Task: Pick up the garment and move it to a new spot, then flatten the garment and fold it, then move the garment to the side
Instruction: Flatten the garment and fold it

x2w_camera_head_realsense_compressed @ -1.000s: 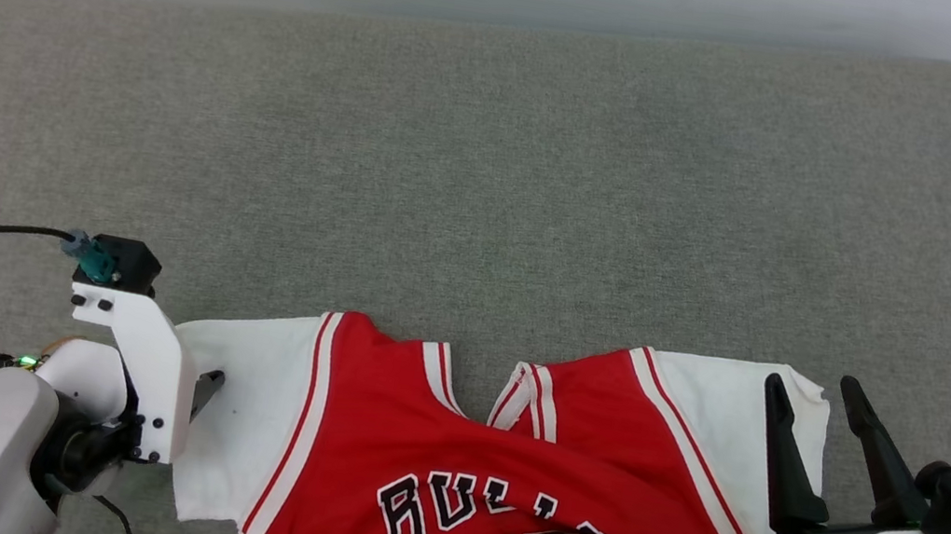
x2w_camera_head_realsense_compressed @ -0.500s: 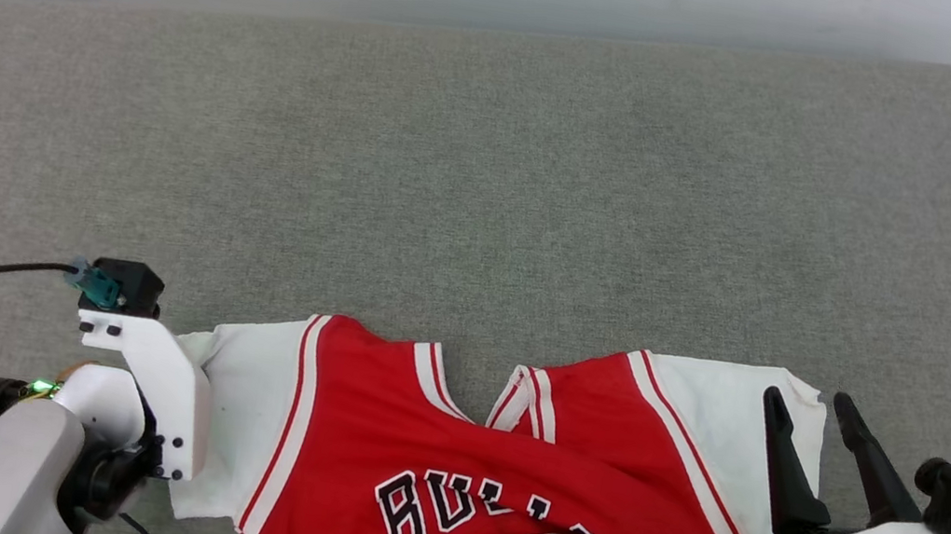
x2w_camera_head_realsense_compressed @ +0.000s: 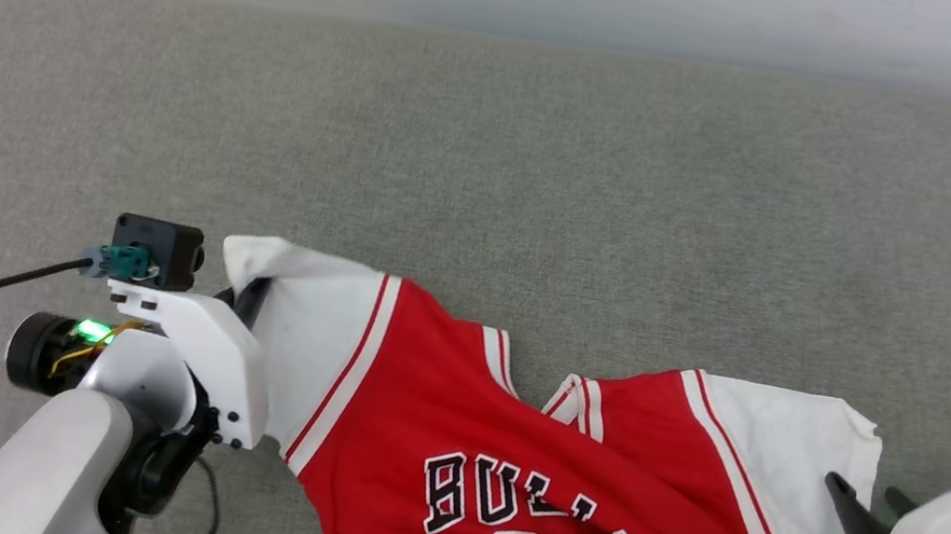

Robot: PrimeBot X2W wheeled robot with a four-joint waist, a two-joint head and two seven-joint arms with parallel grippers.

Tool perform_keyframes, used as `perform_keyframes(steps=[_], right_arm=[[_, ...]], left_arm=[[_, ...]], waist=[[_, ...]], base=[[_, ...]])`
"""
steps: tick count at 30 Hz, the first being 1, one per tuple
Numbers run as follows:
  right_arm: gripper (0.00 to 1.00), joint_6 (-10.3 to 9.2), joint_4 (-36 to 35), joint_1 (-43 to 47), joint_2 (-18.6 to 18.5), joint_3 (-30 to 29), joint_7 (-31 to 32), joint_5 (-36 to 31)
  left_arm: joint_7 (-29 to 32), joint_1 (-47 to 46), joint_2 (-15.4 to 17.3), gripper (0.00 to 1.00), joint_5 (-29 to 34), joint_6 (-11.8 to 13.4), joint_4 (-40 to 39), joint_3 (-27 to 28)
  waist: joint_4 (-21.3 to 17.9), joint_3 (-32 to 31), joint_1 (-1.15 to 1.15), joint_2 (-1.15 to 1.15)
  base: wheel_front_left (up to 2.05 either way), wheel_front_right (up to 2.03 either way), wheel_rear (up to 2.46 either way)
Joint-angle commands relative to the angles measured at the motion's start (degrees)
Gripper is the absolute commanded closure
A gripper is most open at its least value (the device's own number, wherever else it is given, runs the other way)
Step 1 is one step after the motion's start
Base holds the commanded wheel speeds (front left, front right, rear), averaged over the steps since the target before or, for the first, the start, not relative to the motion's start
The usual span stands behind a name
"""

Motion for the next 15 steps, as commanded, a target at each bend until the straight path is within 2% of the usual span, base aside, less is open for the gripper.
perform_keyframes(steps=[1,6,11,12,13,14,15], right_arm=[[0.0,-0.04,0.6,-2.1,-0.7,0.1,1.1,0.4],[0.0,-0.04,4.2,-7.0,-2.9,0.7,5.0,-0.6],[0.0,-0.04,9.0,-8.9,-3.4,3.7,9.4,-0.5],[0.33,-0.04,9.7,-9.0,-3.0,4.3,10.3,0.0],[0.8,-0.02,10.4,-8.9,-2.8,4.9,11.3,0.4],[1.0,-0.01,10.8,-8.7,-3.0,5.5,12.3,0.6],[1.0,-0.01,11.0,-8.7,-2.9,5.7,12.7,1.0]], left_arm=[[-0.4,0.3,-0.1,1.0,0.6,0.4,-1.4,-0.2],[-0.4,-0.7,-0.2,1.0,1.7,1.1,-6.1,-1.0],[-0.7,-0.8,-0.7,1.0,2.0,1.2,-7.7,-1.7],[-0.7,-0.7,-0.8,1.0,1.8,1.1,-7.8,-1.8],[-0.8,-0.7,-0.8,1.0,1.8,1.1,-7.7,-1.9],[-0.8,-0.5,-0.9,1.0,1.5,1.0,-7.6,-2.0],[-0.7,-0.3,-0.9,1.0,1.4,1.0,-7.5,-2.0]], waist=[[0.7,1.2,0.0,0.0],[2.0,4.2,0.0,0.0],[2.8,5.7,0.0,0.0],[2.9,5.9,0.0,0.0],[3.0,5.9,0.0,0.0],[3.0,5.8,0.0,0.0],[3.0,5.8,0.0,0.0]], base=[[0.0,0.0,0.0],[0.0,0.0,0.0],[0.0,0.0,0.0],[0.0,0.0,0.0],[0.0,0.0,0.0],[0.0,0.0,0.0],[0.0,0.0,0.0]])
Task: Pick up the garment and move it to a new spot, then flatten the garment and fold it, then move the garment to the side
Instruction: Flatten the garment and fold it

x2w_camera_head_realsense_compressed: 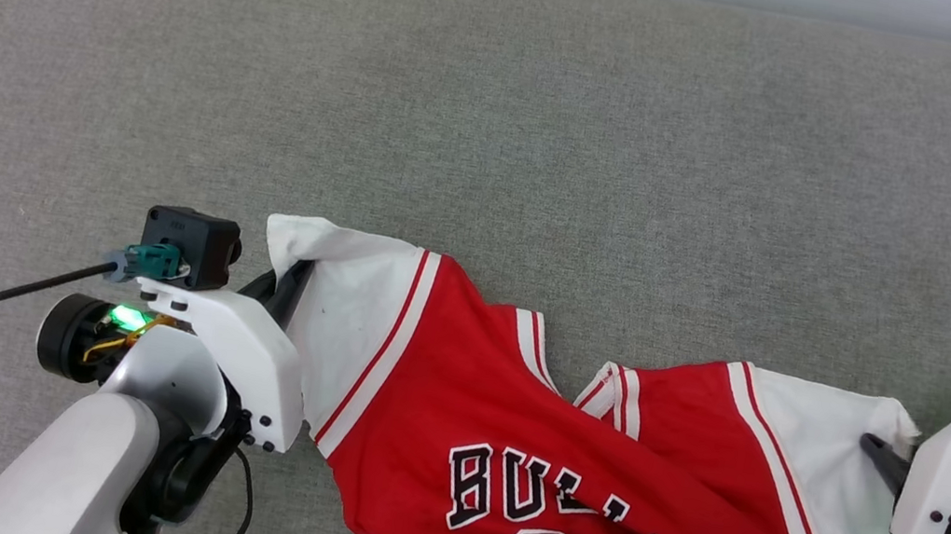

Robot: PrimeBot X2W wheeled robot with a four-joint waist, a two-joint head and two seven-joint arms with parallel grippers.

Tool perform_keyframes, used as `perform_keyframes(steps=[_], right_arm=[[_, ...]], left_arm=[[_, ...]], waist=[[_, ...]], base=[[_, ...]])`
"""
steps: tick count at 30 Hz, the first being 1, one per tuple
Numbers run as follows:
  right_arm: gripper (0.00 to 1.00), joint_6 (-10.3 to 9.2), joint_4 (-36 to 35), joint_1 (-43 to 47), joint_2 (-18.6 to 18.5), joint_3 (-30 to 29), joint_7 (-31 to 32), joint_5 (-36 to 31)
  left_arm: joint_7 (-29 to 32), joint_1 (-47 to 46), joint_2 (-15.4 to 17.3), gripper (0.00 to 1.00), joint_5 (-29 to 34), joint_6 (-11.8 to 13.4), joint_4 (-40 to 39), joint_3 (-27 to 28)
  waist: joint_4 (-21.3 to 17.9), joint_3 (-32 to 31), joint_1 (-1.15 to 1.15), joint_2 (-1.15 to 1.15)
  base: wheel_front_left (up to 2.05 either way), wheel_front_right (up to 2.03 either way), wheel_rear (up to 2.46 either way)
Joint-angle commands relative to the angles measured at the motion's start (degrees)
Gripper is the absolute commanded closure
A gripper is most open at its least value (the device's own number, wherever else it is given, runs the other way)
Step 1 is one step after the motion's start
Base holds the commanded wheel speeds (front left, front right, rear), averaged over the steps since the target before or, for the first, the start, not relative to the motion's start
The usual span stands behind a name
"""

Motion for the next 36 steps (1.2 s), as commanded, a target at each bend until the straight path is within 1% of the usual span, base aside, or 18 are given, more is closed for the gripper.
perform_keyframes(steps=[1,6,11,18,19,20,23,29,33,36], right_arm=[[1.0,0.02,2.9,2.0,2.1,2.3,1.6,0.7],[1.0,0.01,-0.3,0.2,-0.1,3.1,0.0,-0.3],[1.0,-0.02,-3.7,-2.5,-2.3,5.0,-2.6,-1.2],[1.0,-0.01,-2.3,-7.7,-4.1,8.0,-4.7,-3.2],[1.0,-0.01,-2.3,-7.7,-4.1,8.0,-4.7,-3.2],[1.0,-0.02,-1.9,-8.7,-4.7,8.4,-5.1,-3.6],[1.0,-0.02,-0.4,-12.3,-5.0,9.8,-6.1,-3.3],[1.0,-0.02,2.8,-21.8,-6.1,11.9,-8.9,-3.7],[1.0,-0.03,5.0,-29.7,-6.5,12.8,-12.1,-3.8],[1.0,-0.03,6.9,-36.3,-6.7,13.2,-14.7,-4.4]], left_arm=[[-0.4,0.0,-0.2,1.0,-0.2,-0.2,0.1,-0.1],[-1.2,0.0,0.4,1.0,-0.4,0.0,0.9,0.7],[-3.2,-1.5,1.2,1.0,-0.1,0.1,1.9,2.2],[-4.9,-5.8,1.9,1.0,-0.6,-0.1,6.0,4.7],[-4.9,-5.8,1.9,1.0,-0.6,-0.1,6.0,4.7],[-5.0,-6.6,1.8,1.0,-0.7,-0.1,6.4,5.0],[-4.9,-9.3,1.6,1.0,-1.5,-0.3,8.7,5.8],[-5.0,-18.8,1.2,1.0,-1.5,-1.0,14.3,7.2],[-6.4,-27.4,1.0,1.0,-0.1,-2.2,18.5,6.9],[-8.3,-34.2,0.5,1.0,1.1,-2.6,21.7,7.2]], waist=[[0.0,-0.2,0.0,0.0],[-0.6,-2.1,0.0,0.0],[-1.9,-5.7,0.0,0.0],[-3.7,-11.7,0.0,0.0],[-3.7,-11.7,0.0,0.0],[-3.8,-12.2,0.0,0.0],[-4.1,-13.2,0.0,0.0],[-4.7,-10.8,0.0,0.0],[-5.0,-6.7,0.0,0.0],[-5.1,-3.4,0.0,0.0]], base=[[0.0,0.0,0.0],[0.0,0.0,0.0],[0.0,0.0,0.0],[0.0,0.0,0.0],[0.0,0.0,0.0],[0.0,0.0,0.0],[0.0,0.0,0.0],[0.0,0.0,0.0],[0.0,0.0,0.0],[0.0,0.0,0.0]])
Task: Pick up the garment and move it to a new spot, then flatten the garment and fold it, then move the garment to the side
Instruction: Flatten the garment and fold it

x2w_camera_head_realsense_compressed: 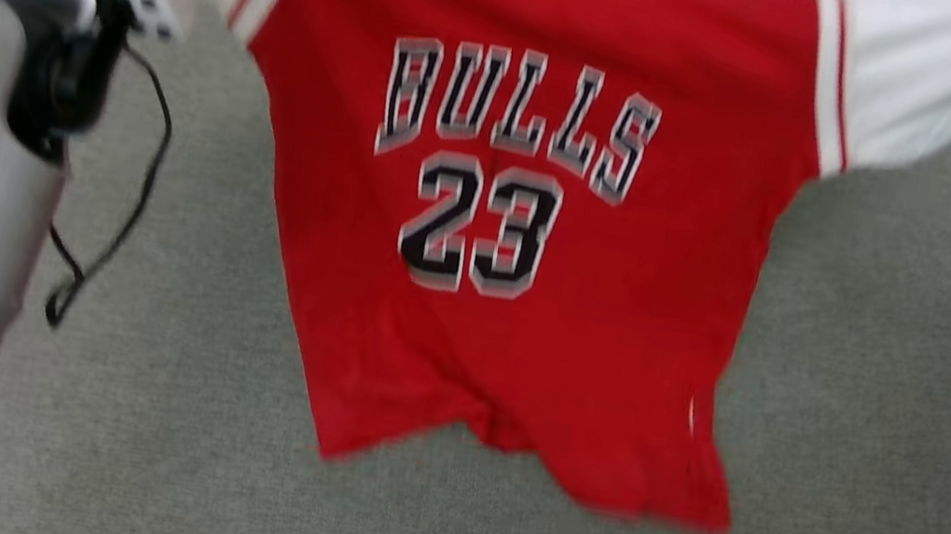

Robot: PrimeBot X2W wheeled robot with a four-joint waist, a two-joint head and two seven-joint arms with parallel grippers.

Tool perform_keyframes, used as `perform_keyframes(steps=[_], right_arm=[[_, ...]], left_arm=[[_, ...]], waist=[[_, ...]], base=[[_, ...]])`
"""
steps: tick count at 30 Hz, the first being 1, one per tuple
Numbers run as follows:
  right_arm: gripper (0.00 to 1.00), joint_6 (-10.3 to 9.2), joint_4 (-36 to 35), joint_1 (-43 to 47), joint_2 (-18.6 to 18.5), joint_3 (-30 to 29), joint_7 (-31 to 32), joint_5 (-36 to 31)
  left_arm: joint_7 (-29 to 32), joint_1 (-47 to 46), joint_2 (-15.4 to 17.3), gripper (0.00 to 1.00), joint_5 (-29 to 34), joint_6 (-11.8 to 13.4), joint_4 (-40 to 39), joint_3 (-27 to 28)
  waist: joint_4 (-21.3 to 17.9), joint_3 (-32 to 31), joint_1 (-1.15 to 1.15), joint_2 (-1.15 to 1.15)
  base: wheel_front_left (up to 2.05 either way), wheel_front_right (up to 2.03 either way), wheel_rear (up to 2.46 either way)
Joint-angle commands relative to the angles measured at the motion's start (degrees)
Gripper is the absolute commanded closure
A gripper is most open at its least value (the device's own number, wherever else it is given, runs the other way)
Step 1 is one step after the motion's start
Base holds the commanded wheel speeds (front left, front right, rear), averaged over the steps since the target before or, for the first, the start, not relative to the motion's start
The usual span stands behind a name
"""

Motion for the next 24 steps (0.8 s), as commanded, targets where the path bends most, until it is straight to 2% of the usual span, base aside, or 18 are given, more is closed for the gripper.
perform_keyframes(steps=[1,8,14,19,24], right_arm=[[1.0,-0.08,0.3,-2.4,-0.4,-0.2,-1.1,-0.3],[1.0,-0.07,4.7,-18.7,0.0,-1.6,-9.8,-3.9],[1.0,-0.08,8.9,-29.3,1.4,-1.8,-17.6,-6.9],[1.0,-0.08,11.4,-34.8,2.4,-1.6,-23.2,-8.6],[1.0,-0.08,12.9,-38.2,2.7,-1.1,-25.2,-8.9]], left_arm=[[-1.0,-2.3,-0.1,1.0,0.7,-0.2,0.6,0.2],[-6.6,-18.9,-1.2,1.0,3.6,-1.4,7.4,0.2],[-11.8,-28.8,-1.6,1.0,4.1,-2.4,11.7,1.3],[-15.2,-34.0,-1.0,1.0,4.7,-3.2,14.1,1.9],[-16.5,-37.0,-1.0,1.0,5.1,-3.5,15.0,1.6]], waist=[[-0.1,3.5,0.0,0.0],[-0.3,12.1,0.0,0.0],[-1.3,15.6,0.0,0.0],[-2.2,17.6,0.0,0.0],[-2.6,19.7,0.0,0.0]], base=[[0.0,0.0,0.0],[0.0,0.0,0.0],[0.0,0.0,0.0],[0.0,0.0,0.0],[0.0,0.0,0.0]])
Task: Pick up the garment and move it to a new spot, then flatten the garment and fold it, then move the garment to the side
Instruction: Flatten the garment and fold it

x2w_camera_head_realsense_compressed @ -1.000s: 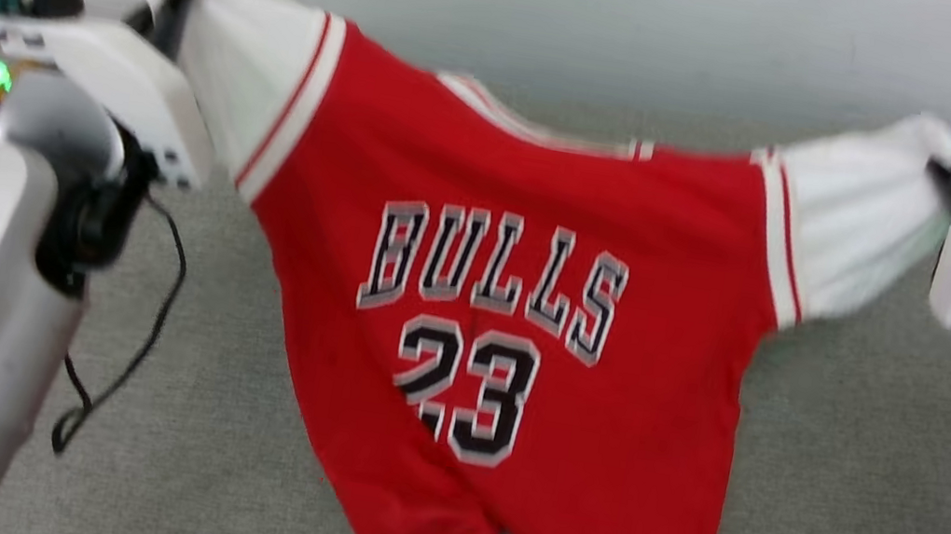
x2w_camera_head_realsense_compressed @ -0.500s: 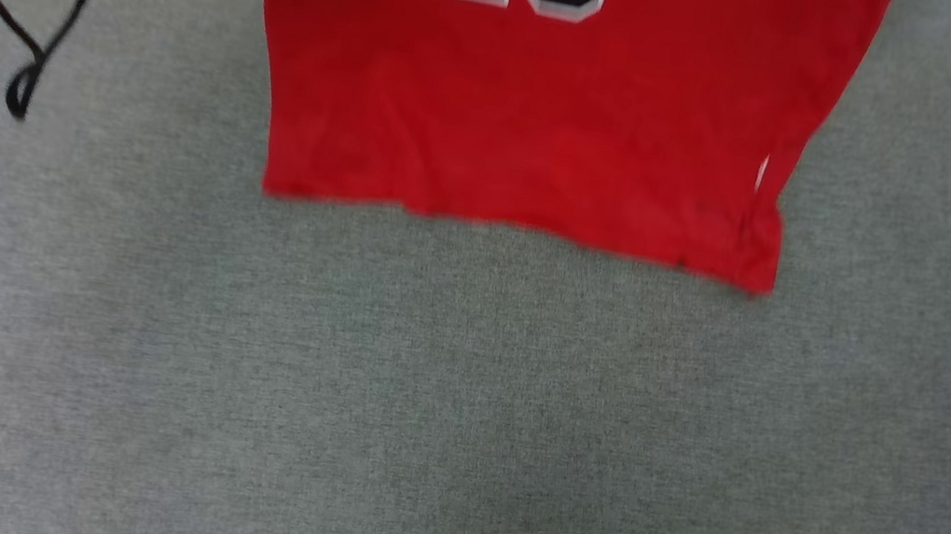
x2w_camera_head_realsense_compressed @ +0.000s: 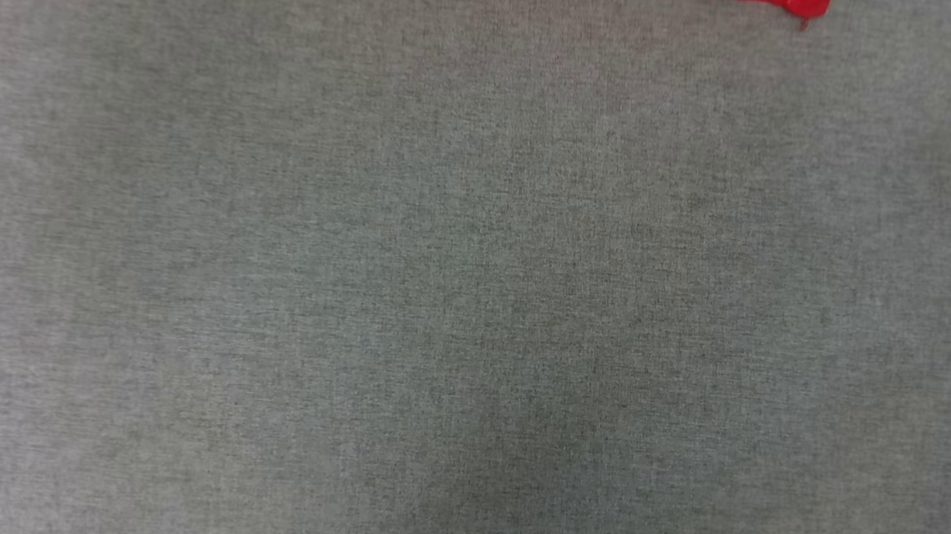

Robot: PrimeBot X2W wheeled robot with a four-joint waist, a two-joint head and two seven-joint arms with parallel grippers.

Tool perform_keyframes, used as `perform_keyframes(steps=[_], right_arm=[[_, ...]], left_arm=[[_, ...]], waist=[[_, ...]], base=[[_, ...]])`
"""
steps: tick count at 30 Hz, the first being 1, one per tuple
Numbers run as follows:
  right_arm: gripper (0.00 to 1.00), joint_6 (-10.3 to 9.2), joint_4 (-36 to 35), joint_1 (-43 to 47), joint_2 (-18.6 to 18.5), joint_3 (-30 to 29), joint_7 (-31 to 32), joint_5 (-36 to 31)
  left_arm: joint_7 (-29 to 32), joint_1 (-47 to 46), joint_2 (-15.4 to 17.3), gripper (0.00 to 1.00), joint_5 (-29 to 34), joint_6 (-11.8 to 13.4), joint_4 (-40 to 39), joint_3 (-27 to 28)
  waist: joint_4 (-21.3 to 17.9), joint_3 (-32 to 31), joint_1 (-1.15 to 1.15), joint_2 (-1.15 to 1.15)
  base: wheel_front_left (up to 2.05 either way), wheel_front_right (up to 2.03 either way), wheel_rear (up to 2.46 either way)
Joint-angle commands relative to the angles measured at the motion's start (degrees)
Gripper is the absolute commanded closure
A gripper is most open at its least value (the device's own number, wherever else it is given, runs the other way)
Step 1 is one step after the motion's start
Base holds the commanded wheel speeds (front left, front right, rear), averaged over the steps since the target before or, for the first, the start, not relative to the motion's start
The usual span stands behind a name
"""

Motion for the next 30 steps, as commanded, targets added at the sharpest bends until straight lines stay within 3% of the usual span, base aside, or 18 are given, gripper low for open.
perform_keyframes(steps=[1,16,22,30], right_arm=[[1.0,-0.08,0.5,-0.7,0.5,0.2,-0.1,-0.4],[1.0,-0.08,7.5,4.3,3.3,6.3,1.5,3.6],[1.0,-0.08,9.1,12.0,3.1,10.0,0.5,8.7],[1.0,-0.07,4.4,31.6,0.5,13.8,-2.1,15.9]], left_arm=[[0.3,-0.7,0.2,1.0,0.1,-0.1,0.3,0.0],[-0.4,5.9,-1.8,1.0,-2.7,-1.3,5.2,-0.9],[-3.5,14.0,-2.9,1.0,-4.7,-2.7,7.1,-0.6],[-8.5,34.2,-3.2,1.0,-9.1,-5.0,4.3,1.3]], waist=[[-0.2,0.8,-0.01,0.0],[0.5,5.2,-0.01,0.0],[1.3,2.0,-0.01,0.0],[2.5,-7.4,-0.01,0.0]], base=[[0.0,0.0,0.0],[0.0,0.0,0.0],[0.0,0.0,0.0],[0.0,0.0,0.0]])
